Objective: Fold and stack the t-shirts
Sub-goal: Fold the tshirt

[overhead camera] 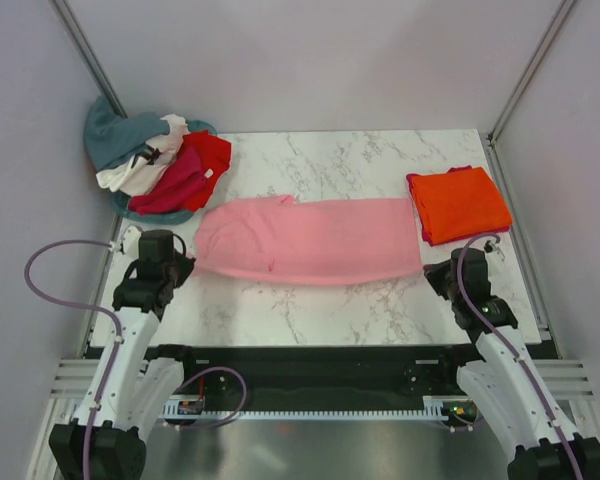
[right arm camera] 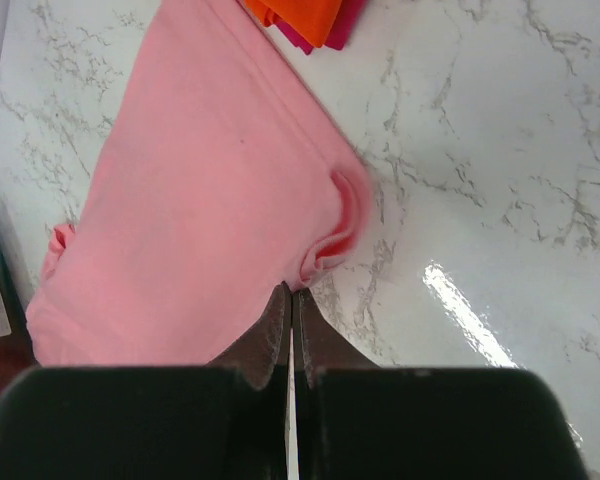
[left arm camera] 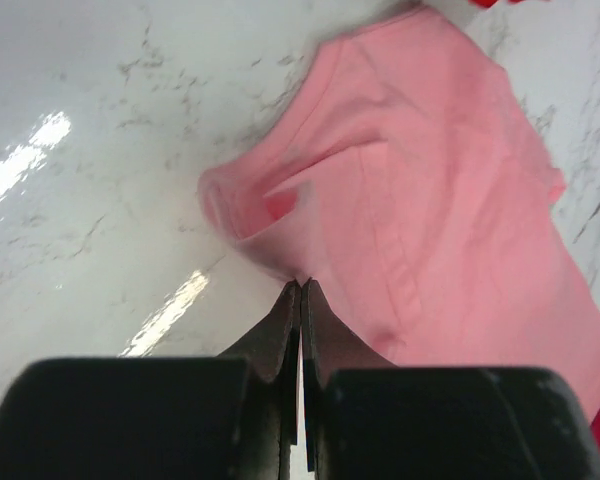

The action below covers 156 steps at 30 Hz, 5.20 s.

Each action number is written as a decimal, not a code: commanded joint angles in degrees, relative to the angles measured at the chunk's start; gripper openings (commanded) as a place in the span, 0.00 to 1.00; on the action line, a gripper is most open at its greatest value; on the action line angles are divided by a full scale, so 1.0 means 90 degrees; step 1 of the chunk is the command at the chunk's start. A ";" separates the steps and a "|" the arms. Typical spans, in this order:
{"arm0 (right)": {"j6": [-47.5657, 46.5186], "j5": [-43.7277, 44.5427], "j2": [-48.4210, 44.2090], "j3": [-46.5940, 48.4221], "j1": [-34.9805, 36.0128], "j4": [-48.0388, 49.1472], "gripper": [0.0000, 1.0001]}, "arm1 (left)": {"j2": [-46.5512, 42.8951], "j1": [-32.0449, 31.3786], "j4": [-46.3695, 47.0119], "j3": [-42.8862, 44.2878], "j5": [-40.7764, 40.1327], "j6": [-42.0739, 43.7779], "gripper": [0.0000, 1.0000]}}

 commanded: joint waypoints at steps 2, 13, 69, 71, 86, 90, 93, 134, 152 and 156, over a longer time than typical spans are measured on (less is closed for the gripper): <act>0.0054 0.0032 -0.0598 -0.0120 -0.0038 -0.0482 0.00 | -0.0691 0.0031 -0.0366 -0.0364 0.0123 0.0053 0.02; -0.0297 0.0208 0.0044 0.0901 -0.0038 -0.0560 0.00 | -0.0322 0.0031 -0.0435 0.0551 0.0359 0.0208 0.02; -0.0962 -0.1579 0.4626 0.7547 -0.1249 0.0435 0.00 | 0.5226 0.0783 -0.0269 0.9452 0.2438 0.0823 0.02; -0.0913 -0.1764 0.4616 0.6923 -0.1258 0.0688 0.00 | 0.5002 0.0783 -0.0016 0.8682 0.2458 0.1028 0.02; -0.1508 -0.2155 0.4782 0.2820 -0.1356 0.1851 0.00 | 0.2755 0.0822 0.2143 0.1874 0.2585 0.1146 0.02; -0.1665 -0.2068 0.4519 0.1972 -0.1356 0.1910 0.00 | 0.2384 0.0822 0.2182 0.0928 0.2634 0.1205 0.02; -0.1694 -0.2038 0.4158 0.1435 -0.1356 0.1900 0.00 | 0.2043 0.0812 0.2163 0.0439 0.2497 0.1215 0.02; -0.2572 -0.2243 0.1810 0.0806 -0.1152 0.0669 0.49 | -0.0919 0.0822 -0.0094 -0.0385 0.0990 0.0530 0.42; -0.2514 -0.0897 0.6743 0.4565 0.3038 0.1315 0.00 | 0.2702 -0.1648 0.1899 0.1354 0.1365 0.2035 0.37; -0.2749 -0.0174 0.7427 0.5453 0.3399 0.0837 0.00 | 0.3505 -0.1805 0.1880 0.1851 0.1033 0.2260 0.35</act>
